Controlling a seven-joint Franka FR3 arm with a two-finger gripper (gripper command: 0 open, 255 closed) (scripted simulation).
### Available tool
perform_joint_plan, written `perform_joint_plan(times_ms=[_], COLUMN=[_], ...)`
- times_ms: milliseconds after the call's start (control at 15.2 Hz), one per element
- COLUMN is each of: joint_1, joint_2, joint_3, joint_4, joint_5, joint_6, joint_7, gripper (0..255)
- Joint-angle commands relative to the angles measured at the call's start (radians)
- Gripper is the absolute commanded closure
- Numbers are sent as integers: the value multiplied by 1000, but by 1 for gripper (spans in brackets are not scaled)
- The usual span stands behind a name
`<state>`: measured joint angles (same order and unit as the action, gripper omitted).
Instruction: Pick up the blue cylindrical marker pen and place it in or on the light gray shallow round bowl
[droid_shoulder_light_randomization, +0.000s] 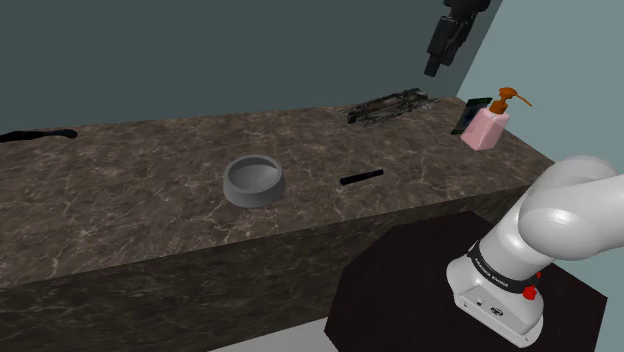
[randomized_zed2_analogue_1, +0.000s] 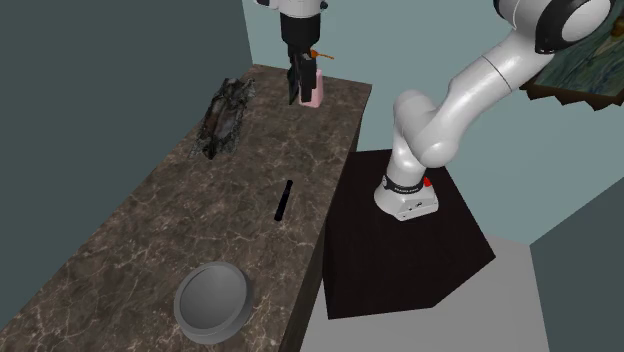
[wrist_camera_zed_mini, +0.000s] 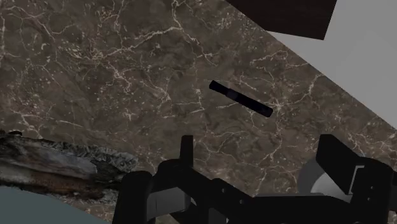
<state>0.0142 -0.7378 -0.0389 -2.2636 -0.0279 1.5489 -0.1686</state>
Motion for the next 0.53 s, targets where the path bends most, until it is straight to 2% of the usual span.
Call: perform_joint_plan(times_ms=[0, 462], joint_1=[0, 97], joint_2=[0, 30], joint_3=[0, -50], joint_4=[0, -209], joint_5=[0, -39], joint_6=[0, 250], joint_7=[0, -265], gripper=[0, 0])
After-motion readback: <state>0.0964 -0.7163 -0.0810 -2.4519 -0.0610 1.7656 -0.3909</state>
